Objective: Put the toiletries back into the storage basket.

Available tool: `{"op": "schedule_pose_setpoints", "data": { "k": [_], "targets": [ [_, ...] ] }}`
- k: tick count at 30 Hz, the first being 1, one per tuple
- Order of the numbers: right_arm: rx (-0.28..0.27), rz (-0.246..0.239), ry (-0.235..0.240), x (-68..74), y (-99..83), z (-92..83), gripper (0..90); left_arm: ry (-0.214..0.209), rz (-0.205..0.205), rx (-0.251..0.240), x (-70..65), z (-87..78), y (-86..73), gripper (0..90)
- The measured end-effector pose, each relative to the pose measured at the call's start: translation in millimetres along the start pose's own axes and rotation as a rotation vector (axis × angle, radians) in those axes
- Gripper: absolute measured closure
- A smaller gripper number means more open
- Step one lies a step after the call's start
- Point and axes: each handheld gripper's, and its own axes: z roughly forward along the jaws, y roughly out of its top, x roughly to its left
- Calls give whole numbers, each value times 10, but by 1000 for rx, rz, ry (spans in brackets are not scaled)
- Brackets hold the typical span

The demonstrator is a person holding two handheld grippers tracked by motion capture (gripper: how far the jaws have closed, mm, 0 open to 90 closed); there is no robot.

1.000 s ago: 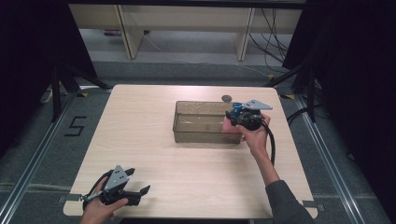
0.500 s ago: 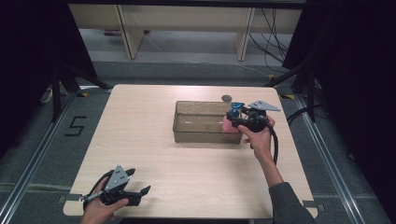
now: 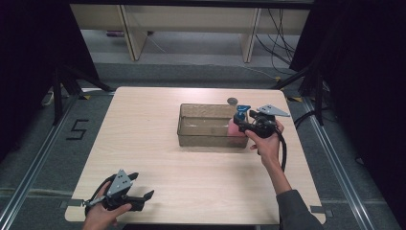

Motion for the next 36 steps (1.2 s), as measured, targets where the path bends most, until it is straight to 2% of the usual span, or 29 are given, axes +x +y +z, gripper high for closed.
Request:
{"op": "schedule_pose_setpoints", "data": {
  "k": [1,2,4,5,6,7,8,9,10,11,12,15,16,17,19,21,23,24,25,28,29,30,31,32,34,36],
  "targets": [
    [0,-4,-4,2,0,-12,241,4,13,12,6,-11,2,148],
    [-5,-13,4,-5,2,-20,242,3,-13,-7,-6,3,1,148],
    [1,-21,-9,12,5,-50,242,3,-17,-12,-8,9,3,149],
    [8,2,-3,37,3,-64,241,3,-10,-8,-6,5,2,148],
    [-3,-25,-4,23,1,-65,242,0,9,9,7,-7,1,149],
    [-14,-37,0,23,-2,-74,242,0,-2,-2,-1,1,0,148],
    [-7,-31,-1,34,-3,-84,242,2,-18,-12,-11,10,0,149],
    [-10,-6,9,54,-9,-88,242,2,-15,-11,-9,9,3,149],
    [-8,-27,4,48,-8,-95,242,1,-14,-12,-9,10,3,148],
    [0,-29,-5,58,-9,-105,242,4,-10,-8,-7,5,3,149],
    [-6,-15,6,69,-14,-112,241,4,-10,-7,-7,3,2,148],
    [-9,-41,-4,59,-14,-122,242,3,-14,-9,-6,6,3,149],
    [-4,-38,-4,65,-10,-136,242,4,-13,-7,-4,4,3,149],
    [-8,-14,7,80,-17,-134,242,1,-9,-7,-1,2,4,149],
    [1,-43,-11,72,-16,-155,242,0,-9,-7,-3,-2,3,148],
    [-4,-21,7,89,-25,-155,242,2,-7,-8,4,1,7,149],
    [-6,-30,1,89,-32,-167,242,1,-8,-7,-2,-1,4,149],
    [-10,-39,-8,85,-37,-169,242,-1,11,6,10,-12,3,148],
    [8,-7,-5,111,-42,-186,241,-1,-10,-9,-3,-1,4,148],
    [5,-26,-6,96,-37,-212,241,1,-8,-12,2,1,6,149],
    [3,10,-11,122,-44,-231,241,0,-7,-8,-1,-3,3,148],
    [-6,-30,-11,93,-37,-241,241,0,-10,-6,-2,-3,3,148],
    [-9,4,-4,120,-49,-253,241,1,-8,-6,2,-1,6,148],
    [-14,-18,0,97,-49,-254,241,2,-9,-10,2,2,8,149],
    [-14,2,0,123,-60,-277,241,-1,-9,-10,-4,0,5,149],
    [-7,-22,-4,117,-61,-301,241,0,-11,-12,-1,-1,6,148]
  ]
}}
